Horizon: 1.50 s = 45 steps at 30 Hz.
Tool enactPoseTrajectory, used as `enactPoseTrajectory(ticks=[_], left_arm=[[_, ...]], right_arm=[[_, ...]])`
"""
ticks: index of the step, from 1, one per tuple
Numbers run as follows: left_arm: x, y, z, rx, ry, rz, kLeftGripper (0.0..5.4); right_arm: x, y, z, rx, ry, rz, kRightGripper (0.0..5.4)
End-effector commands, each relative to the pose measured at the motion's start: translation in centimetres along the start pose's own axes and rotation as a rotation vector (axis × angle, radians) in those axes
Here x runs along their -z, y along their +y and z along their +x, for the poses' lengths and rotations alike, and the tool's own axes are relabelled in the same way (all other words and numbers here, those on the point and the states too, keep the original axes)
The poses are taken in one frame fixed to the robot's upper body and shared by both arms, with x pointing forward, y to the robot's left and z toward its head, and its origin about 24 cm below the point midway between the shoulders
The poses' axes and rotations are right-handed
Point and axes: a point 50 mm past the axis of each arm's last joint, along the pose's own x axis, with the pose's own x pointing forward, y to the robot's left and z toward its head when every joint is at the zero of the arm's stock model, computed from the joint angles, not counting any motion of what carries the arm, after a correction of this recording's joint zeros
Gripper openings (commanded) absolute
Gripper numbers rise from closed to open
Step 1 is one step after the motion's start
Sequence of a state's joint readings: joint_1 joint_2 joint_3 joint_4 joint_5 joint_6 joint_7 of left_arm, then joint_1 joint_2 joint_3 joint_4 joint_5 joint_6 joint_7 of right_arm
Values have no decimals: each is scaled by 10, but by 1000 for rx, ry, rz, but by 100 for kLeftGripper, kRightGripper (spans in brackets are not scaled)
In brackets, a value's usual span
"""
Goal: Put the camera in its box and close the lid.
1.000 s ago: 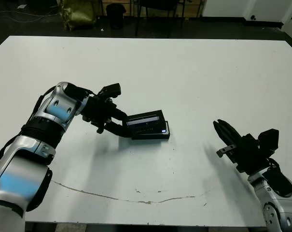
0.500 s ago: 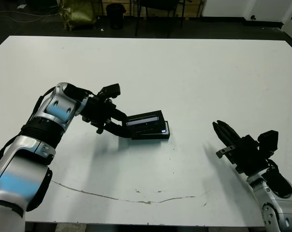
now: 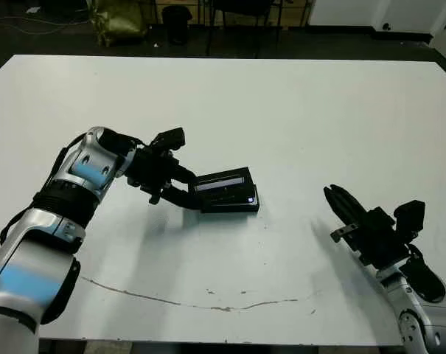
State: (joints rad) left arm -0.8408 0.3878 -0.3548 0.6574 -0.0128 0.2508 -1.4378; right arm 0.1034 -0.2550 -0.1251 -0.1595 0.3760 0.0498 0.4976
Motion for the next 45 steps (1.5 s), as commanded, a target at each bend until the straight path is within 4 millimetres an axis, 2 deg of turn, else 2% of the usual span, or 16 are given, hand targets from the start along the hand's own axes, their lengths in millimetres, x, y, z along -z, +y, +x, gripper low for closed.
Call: enactPoseTrajectory(ticks=[1, 29, 45], left_arm=[[9, -2, 3, -4, -3, -18, 224], [26, 4, 2, -44, 39, 29, 224], [24, 0, 10, -5, 15, 49, 224]], right_arm=[[3, -1, -2, 12, 22, 1, 0], [7, -2, -3, -6, 14, 23, 0], [6, -1, -3, -7, 7, 15, 0]])
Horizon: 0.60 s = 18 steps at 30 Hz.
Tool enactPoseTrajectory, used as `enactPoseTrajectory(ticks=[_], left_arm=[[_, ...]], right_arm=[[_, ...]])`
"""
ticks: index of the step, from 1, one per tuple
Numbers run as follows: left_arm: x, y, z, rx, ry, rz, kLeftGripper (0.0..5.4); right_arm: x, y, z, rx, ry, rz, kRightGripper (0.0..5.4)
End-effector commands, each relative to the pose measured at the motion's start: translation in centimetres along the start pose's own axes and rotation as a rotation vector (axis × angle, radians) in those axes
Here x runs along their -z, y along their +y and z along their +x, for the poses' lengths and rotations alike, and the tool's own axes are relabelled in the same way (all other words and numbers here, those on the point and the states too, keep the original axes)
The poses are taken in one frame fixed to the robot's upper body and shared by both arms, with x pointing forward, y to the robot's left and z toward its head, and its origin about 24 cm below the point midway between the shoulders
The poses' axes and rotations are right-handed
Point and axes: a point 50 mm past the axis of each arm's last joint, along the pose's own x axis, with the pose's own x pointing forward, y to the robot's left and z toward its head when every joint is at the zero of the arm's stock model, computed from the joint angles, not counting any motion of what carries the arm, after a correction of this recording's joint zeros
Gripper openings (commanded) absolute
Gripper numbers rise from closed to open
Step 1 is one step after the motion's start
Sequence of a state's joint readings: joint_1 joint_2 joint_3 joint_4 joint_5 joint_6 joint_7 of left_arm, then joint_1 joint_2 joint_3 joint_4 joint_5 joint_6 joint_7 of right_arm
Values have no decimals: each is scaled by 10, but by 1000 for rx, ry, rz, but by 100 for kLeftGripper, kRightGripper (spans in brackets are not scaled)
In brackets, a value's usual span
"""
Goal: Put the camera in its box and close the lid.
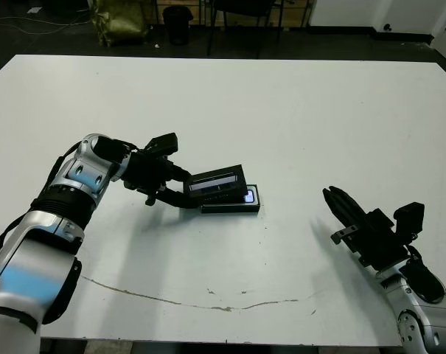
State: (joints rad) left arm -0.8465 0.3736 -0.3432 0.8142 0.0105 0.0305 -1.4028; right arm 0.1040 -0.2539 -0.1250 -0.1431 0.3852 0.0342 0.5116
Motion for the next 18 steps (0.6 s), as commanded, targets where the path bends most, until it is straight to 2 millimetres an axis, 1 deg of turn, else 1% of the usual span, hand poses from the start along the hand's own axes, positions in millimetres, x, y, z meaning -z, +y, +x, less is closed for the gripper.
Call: enactPoseTrajectory(ticks=[1, 12, 18], left_arm=[[8, -6, 9, 33, 21, -20, 224], [8, -6, 12, 46, 26, -32, 224], [9, -7, 14, 63, 23, -37, 224]], right_arm=[[4, -1, -2, -1, 11, 4, 0], [5, 0, -3, 4, 19, 17, 0], [2, 2, -3, 14, 27, -8, 0]])
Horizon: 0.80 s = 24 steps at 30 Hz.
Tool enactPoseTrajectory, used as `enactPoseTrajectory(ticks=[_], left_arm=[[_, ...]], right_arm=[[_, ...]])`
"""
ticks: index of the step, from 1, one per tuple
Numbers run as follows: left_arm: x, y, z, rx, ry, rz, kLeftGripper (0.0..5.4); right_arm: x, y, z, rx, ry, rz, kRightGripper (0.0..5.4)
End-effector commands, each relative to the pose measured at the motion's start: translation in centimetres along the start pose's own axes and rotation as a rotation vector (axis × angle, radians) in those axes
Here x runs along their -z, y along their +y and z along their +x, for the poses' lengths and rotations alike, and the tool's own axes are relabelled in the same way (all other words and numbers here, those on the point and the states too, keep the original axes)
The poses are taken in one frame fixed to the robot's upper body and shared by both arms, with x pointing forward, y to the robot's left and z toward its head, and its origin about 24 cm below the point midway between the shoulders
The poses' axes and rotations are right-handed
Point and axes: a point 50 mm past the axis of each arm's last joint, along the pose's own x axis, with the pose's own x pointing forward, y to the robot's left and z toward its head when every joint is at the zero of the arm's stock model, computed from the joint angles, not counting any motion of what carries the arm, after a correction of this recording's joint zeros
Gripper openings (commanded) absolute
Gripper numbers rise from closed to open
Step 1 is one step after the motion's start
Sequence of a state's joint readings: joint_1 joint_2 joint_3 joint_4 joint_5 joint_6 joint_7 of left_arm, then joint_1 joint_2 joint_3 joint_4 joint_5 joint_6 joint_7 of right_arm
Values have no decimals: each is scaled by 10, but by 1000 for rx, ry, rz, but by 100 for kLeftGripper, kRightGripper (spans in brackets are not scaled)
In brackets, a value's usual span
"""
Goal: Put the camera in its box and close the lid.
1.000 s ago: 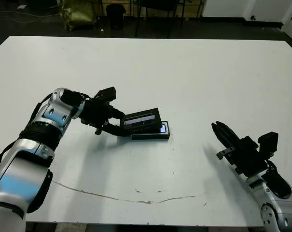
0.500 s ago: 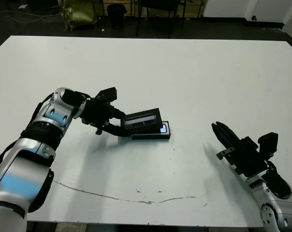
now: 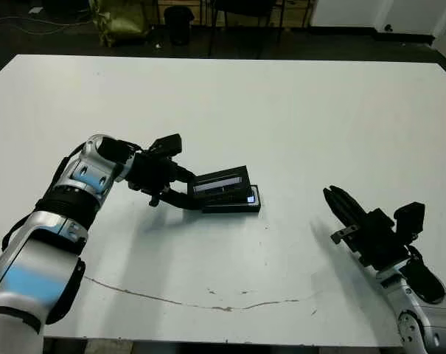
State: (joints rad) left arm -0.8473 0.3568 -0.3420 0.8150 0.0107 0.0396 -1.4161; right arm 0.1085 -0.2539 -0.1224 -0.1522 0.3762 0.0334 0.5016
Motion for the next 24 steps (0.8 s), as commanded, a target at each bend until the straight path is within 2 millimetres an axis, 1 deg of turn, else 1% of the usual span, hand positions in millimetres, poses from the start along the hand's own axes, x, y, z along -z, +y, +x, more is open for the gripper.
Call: enactPoseTrajectory(ticks=[1, 24], left_arm=[[11, -6, 10, 39, 35, -36, 224], [4, -7, 17, 71, 26, -11, 224]], right_arm=[[3, 1, -3, 4, 23, 9, 0], [-1, 2, -3, 17, 42, -6, 0]])
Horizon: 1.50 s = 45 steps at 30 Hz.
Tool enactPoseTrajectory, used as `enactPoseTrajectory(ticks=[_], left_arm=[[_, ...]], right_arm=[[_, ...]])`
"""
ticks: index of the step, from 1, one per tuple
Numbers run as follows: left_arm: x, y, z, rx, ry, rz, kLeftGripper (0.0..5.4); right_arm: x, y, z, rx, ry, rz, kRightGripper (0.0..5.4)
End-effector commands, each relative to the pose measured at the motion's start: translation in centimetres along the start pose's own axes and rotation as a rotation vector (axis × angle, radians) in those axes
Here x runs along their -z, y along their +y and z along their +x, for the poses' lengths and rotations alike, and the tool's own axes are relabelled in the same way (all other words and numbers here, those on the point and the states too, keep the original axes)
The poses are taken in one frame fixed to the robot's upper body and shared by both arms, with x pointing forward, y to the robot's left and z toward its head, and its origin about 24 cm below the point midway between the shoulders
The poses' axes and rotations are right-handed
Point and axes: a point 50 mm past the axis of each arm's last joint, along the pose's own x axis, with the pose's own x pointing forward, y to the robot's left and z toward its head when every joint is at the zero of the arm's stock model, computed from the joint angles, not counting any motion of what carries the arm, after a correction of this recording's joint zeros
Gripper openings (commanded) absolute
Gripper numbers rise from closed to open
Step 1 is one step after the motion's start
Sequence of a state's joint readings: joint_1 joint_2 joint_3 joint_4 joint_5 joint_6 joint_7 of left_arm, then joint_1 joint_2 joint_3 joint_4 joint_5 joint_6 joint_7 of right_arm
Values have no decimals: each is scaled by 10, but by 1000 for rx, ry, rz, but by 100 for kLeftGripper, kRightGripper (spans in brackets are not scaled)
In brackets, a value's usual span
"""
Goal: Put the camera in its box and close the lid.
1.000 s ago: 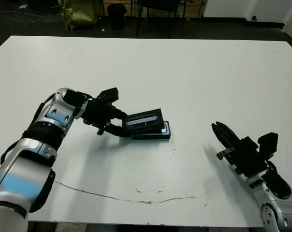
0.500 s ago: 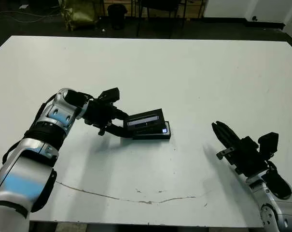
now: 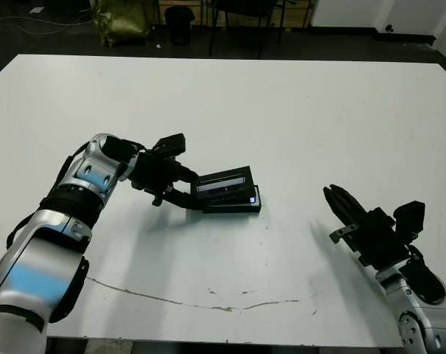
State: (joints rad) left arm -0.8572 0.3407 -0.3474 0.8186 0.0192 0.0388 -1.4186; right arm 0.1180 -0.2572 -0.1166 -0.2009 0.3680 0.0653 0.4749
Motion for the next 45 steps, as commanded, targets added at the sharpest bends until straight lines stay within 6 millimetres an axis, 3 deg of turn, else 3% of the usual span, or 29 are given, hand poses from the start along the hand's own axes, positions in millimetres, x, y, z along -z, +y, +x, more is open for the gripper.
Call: enactPoseTrajectory(ticks=[1, 27, 45], left_arm=[[8, -7, 13, 61, 24, -23, 224], [9, -12, 23, 64, 39, 11, 224], [-14, -8, 34, 71, 78, 89, 224]], right_arm=[[4, -1, -3, 11, 39, -1, 0], [7, -1, -3, 8, 39, 29, 0], [8, 0, -2, -3, 30, 42, 0]])
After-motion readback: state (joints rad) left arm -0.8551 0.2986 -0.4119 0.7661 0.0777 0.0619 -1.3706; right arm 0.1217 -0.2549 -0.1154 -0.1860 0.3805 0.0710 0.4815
